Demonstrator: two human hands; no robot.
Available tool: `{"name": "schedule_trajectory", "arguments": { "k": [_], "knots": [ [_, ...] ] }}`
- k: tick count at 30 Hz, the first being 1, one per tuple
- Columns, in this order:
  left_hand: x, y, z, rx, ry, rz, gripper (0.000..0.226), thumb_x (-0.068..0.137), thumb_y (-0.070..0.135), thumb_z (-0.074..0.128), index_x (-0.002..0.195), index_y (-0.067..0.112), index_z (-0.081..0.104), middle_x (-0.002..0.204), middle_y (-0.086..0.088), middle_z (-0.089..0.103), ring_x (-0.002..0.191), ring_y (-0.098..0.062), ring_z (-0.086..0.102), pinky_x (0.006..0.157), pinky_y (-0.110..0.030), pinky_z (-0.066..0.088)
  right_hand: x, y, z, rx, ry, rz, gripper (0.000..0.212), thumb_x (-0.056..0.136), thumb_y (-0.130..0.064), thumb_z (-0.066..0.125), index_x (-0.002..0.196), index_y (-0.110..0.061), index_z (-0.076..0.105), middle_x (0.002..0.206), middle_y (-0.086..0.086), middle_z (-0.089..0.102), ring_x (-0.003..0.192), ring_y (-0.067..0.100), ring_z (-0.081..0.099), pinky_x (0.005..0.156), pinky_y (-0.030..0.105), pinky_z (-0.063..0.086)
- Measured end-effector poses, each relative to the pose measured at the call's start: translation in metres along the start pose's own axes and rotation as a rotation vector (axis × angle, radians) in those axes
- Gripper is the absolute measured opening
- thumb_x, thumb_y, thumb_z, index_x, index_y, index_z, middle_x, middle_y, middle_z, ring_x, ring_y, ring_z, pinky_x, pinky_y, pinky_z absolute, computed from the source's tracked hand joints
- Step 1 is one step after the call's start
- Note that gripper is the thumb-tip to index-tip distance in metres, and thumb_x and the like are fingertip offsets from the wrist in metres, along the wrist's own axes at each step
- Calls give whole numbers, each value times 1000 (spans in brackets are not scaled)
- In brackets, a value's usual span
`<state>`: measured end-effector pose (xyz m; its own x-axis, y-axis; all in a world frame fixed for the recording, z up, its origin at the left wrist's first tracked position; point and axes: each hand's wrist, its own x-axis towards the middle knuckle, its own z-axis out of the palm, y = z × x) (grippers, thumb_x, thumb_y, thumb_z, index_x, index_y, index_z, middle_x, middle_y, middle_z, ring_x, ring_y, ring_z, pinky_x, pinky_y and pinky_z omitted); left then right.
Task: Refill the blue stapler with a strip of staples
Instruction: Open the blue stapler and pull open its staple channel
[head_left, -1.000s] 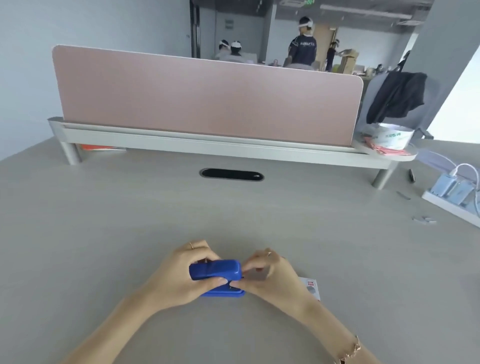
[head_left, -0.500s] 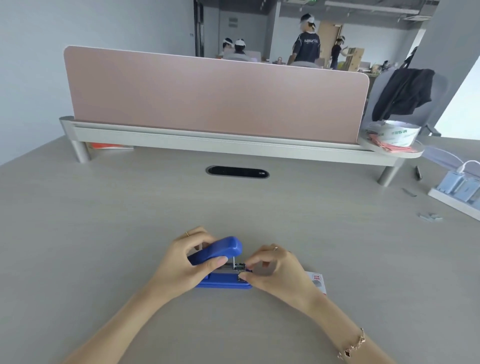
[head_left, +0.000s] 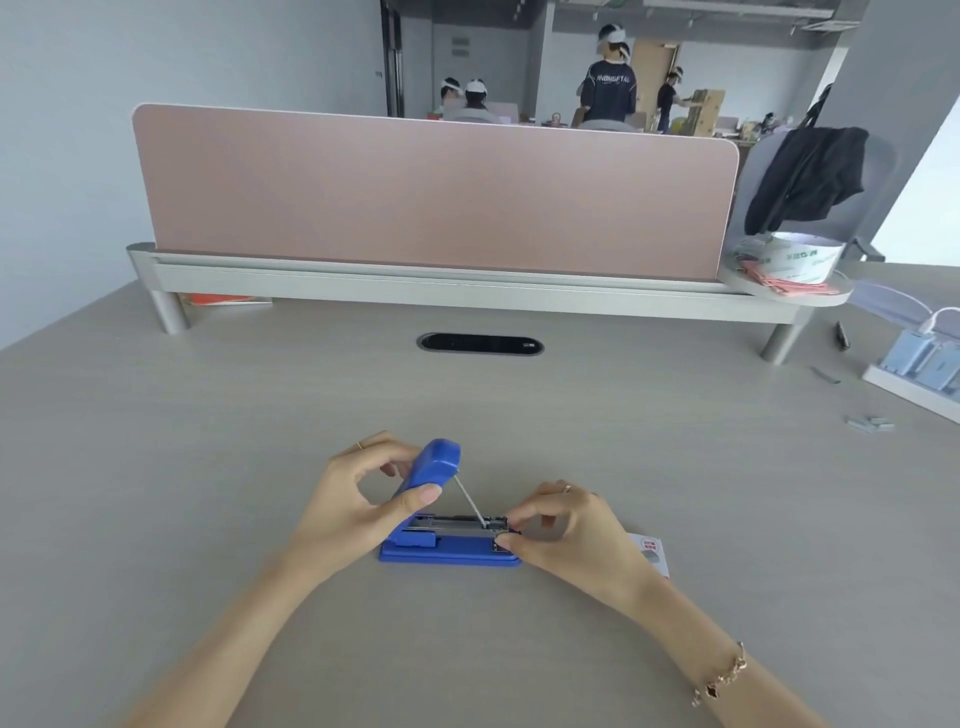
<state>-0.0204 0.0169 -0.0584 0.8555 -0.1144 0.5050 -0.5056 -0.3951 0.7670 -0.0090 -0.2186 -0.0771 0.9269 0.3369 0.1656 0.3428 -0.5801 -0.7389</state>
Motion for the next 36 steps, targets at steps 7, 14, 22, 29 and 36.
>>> {"name": "schedule_trajectory", "arguments": {
  "k": [7,14,22,29,36],
  "knots": [
    [-2,-9,-26,-7,12,-66,18,69,45,68,79,32,69,79,7,64,79,-15,56,78,-20,44,2,1,0,-21,12,-1,8,72,-33,77,78,-28,74,78,-11,69,81,11,53,66,13,40],
    [-1,-20,-61,-100,-68,-137,50,59,59,80,79,13,73,78,2,70,80,-16,64,79,-20,48,2,1,0,-6,9,14,7,72,-33,77,77,-30,73,87,-17,66,79,11,52,64,13,39],
    [-11,-37,-95,-56,-211,-336,41,52,42,81,84,18,74,78,0,74,72,-8,64,64,-12,48,-1,-5,-1,20,13,43,6,72,-27,78,75,-28,74,76,-12,68,80,11,51,65,13,39],
    [-21,-57,-103,85,-354,-486,71,33,70,83,86,24,73,80,5,75,73,-7,67,70,-21,49,-2,-5,-1,22,1,47,6,73,-26,78,78,-27,74,79,-12,68,82,12,53,67,13,39],
    [-22,-56,-99,169,-343,-485,34,56,34,88,85,25,74,85,8,72,77,-8,66,67,-15,47,-2,-5,-2,3,3,45,5,73,-27,77,75,-28,73,82,-14,65,82,8,50,67,8,39]
  ]
}}
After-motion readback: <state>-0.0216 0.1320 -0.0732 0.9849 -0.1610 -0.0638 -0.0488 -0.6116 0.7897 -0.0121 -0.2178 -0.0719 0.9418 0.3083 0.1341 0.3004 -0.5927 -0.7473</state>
